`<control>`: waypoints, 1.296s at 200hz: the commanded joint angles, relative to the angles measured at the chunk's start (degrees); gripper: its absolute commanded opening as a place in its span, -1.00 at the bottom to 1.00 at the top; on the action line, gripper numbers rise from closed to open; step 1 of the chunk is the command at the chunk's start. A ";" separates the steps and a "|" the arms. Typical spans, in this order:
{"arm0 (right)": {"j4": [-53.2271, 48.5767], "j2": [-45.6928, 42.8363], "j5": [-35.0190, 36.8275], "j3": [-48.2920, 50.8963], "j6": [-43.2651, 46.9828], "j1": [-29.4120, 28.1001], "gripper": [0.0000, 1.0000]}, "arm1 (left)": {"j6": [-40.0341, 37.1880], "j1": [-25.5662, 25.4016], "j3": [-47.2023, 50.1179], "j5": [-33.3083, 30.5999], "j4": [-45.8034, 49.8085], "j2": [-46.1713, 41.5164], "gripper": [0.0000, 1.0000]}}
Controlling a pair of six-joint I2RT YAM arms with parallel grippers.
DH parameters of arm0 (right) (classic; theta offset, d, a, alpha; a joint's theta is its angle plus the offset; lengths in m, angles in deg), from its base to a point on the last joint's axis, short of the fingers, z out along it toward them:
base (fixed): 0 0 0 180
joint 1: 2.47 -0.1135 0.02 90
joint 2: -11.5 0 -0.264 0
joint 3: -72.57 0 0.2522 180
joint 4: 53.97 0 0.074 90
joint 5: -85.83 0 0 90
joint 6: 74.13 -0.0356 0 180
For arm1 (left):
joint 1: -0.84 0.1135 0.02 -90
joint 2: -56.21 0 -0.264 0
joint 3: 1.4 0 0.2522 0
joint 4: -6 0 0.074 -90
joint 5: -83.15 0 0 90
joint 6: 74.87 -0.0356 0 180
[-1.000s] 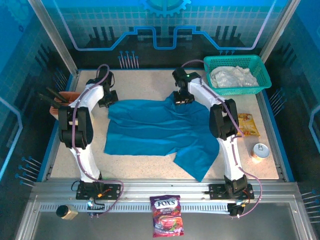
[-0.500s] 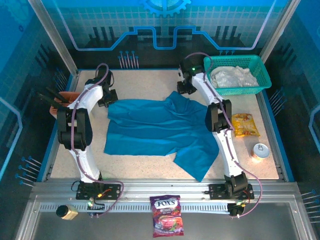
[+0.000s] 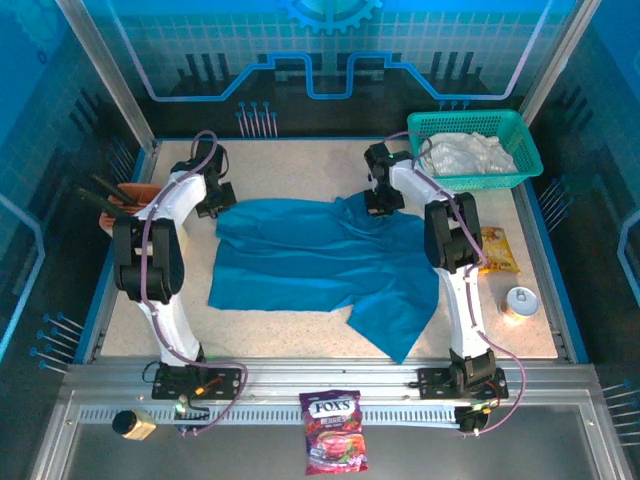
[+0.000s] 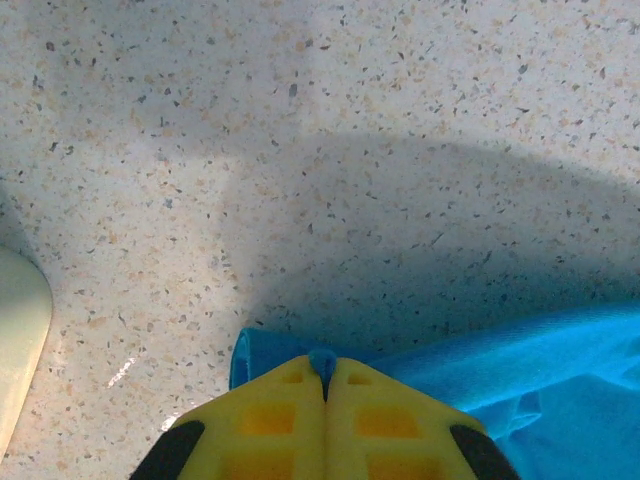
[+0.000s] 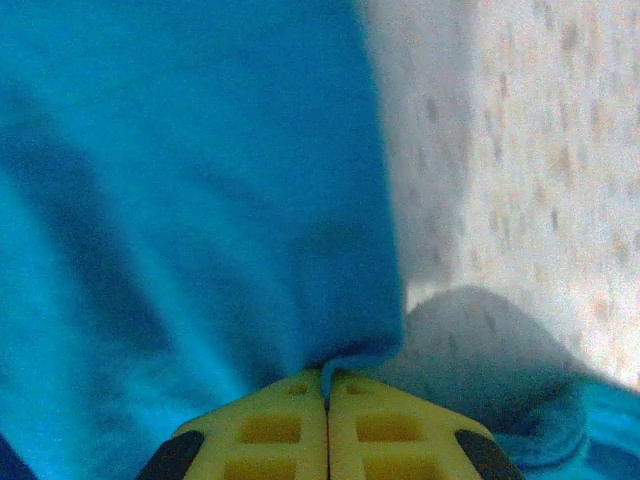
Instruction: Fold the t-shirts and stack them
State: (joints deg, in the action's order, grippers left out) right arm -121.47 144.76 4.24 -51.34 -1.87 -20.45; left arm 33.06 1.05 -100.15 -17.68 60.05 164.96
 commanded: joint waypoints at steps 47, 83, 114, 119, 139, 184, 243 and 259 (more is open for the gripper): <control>2.71 -9.19 3.10 5.39 -4.08 -0.07 -0.22 | 0.49 -0.38 1.57 0.91 -0.48 -3.27 -1.00; 0.41 -5.77 4.29 -2.45 -1.59 1.05 -0.18 | 0.52 -0.38 2.07 0.98 -0.74 -3.89 -1.00; -1.17 -0.29 4.51 -9.96 0.72 2.18 -0.20 | 0.28 -0.38 2.03 1.16 -0.74 -3.71 -1.00; -1.35 1.58 4.43 -11.12 1.08 2.36 -0.20 | 0.28 -0.38 2.02 1.13 -0.74 -3.70 -1.00; -2.87 5.77 4.36 -16.66 2.09 3.41 -0.20 | 0.30 -0.38 2.10 1.16 -0.70 -3.76 -1.00; -6.59 13.72 3.82 -28.69 4.98 4.68 -0.20 | 0.19 -0.40 2.11 1.32 -0.83 -3.75 -1.00; -7.05 17.22 2.28 -30.92 4.83 5.19 -0.20 | 0.07 -0.47 2.11 1.34 -0.91 -3.19 -1.00; -6.78 18.17 1.39 -31.09 4.52 5.45 -0.20 | 0.00 -0.48 2.12 1.36 -0.87 -3.18 -1.00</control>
State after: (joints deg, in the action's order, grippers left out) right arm -126.71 160.12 7.34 -80.50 2.41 -15.90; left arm 33.06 0.98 -98.88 -17.46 59.66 163.19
